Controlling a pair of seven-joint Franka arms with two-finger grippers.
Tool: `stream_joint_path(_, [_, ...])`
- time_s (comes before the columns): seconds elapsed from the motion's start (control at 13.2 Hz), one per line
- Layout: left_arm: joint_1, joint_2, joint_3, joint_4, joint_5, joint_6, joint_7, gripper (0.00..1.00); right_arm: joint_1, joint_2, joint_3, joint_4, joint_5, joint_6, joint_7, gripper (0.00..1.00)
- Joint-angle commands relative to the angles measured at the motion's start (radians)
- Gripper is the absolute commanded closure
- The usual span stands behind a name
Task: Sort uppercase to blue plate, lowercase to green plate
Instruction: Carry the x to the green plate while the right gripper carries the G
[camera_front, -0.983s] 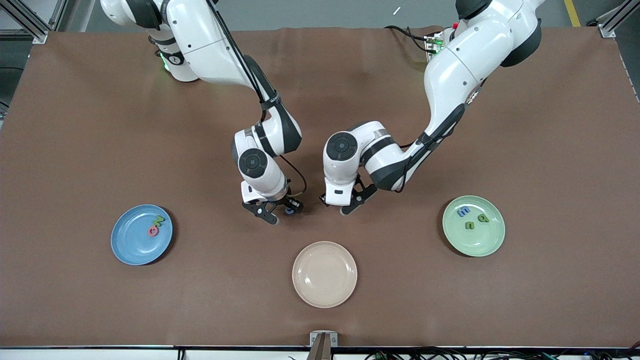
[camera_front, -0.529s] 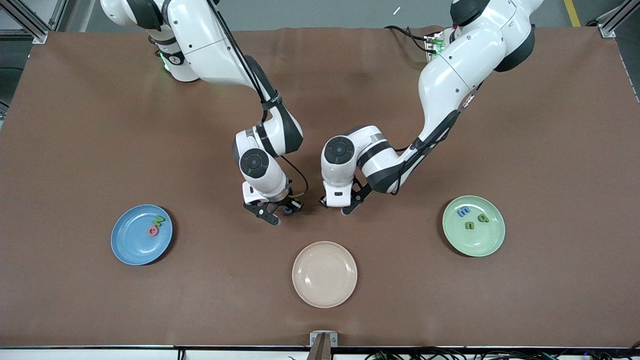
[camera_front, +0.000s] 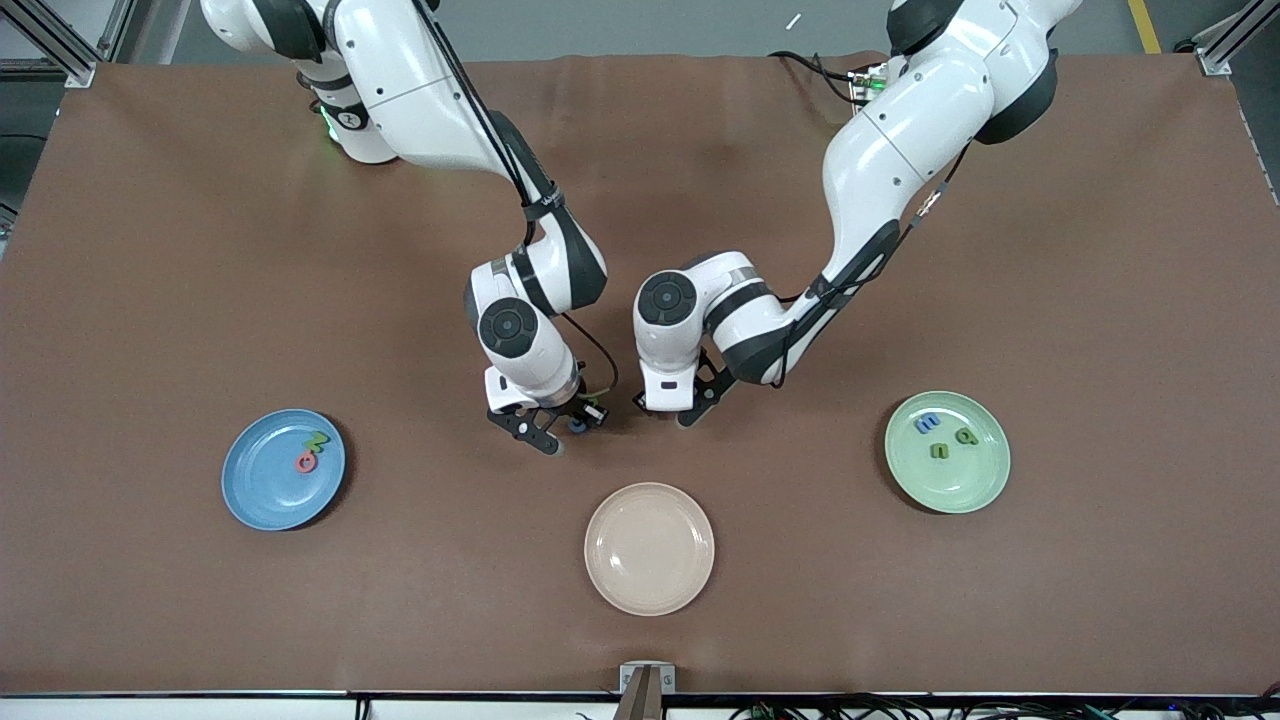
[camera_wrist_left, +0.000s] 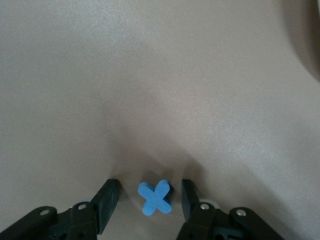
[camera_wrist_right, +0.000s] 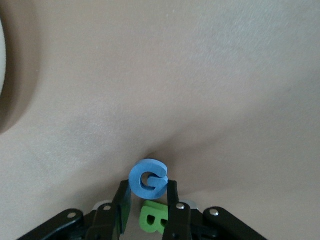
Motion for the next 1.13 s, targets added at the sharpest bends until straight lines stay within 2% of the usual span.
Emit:
stream_joint_path(0.0, [-0.017,0.013,0.024,0.022,-0.006,0.007,0.045,0.80,-0.041,-0.005,-0.025,0.020,-0.010,-0.082,-0.097,0.87])
stream_joint_path(0.15, [-0.004,0.001,0.024,0.021,0.007,0.003,0.105,1.00,-0.047,-0.013,-0.081,0.017,-0.010,-0.151,-0.198,0.87])
stream_joint_path(0.38, [0.048,-0.066,0.014,0.015,-0.003,-0.072,0.140,1.00,-0.052,-0.019,-0.208,0.016,-0.007,-0.256,-0.415,0.88])
stream_joint_path(0.53, [0.106,-0.114,-0.017,-0.010,-0.003,-0.106,0.186,1.00,-0.086,-0.026,-0.259,0.019,0.004,-0.310,-0.564,0.89])
stream_joint_path(0.6, [0.158,-0.134,-0.046,-0.040,-0.003,-0.105,0.224,1.00,-0.119,-0.040,-0.260,0.019,0.004,-0.326,-0.624,0.89])
stream_joint_path(0.83, [0.400,-0.186,-0.196,-0.145,0.004,-0.108,0.412,1.00,-0.204,-0.060,-0.261,0.020,0.004,-0.358,-0.788,0.89])
stream_joint_path(1.06, [0.614,-0.220,-0.288,-0.234,0.012,-0.110,0.624,0.99,-0.306,-0.065,-0.264,0.019,0.004,-0.375,-0.987,0.89])
